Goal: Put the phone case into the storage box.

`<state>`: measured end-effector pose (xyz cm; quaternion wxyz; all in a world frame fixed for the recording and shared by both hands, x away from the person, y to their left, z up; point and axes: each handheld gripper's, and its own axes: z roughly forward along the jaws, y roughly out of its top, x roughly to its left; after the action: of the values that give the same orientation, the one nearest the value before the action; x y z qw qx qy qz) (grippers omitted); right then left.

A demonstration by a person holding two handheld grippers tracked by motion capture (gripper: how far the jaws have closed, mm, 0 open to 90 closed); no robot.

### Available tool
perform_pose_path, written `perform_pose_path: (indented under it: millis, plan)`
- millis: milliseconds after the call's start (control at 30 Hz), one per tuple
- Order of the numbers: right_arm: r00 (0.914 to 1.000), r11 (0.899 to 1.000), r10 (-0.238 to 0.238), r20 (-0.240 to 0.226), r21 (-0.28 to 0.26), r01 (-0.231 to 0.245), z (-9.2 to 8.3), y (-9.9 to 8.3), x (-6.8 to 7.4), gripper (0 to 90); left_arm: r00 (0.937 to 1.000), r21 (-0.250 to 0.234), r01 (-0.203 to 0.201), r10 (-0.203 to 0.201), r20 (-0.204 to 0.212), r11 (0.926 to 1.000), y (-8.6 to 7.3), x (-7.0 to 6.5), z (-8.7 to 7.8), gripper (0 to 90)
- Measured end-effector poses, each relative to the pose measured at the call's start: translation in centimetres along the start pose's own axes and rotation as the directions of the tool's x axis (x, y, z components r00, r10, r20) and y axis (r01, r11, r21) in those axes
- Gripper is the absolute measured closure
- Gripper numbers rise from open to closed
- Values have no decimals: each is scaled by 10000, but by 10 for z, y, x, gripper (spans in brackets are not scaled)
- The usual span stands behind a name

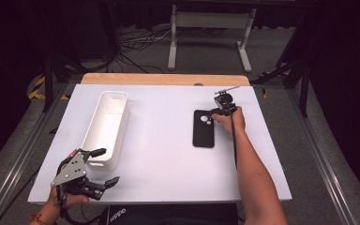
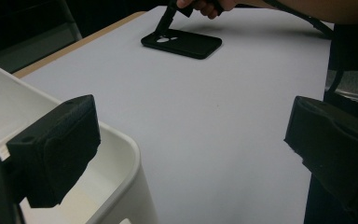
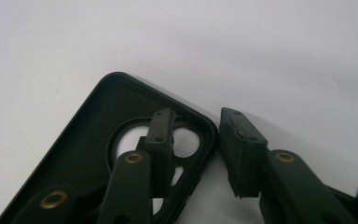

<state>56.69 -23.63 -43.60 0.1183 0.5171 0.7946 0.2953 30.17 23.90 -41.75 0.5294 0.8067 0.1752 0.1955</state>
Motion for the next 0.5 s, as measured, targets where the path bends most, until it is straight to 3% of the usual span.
perform_pose_path:
  millis: [167,500]
  plan:
    - [9965,9983,-565,623,200,553,2,2,5,758,10000,5,49,-49,22,10000,0,-1,0,38]
    - [9901,9952,-970,1013,2,974,3,-1,11,802,9999,93,-32,31,98,10000,0,-3,0,38]
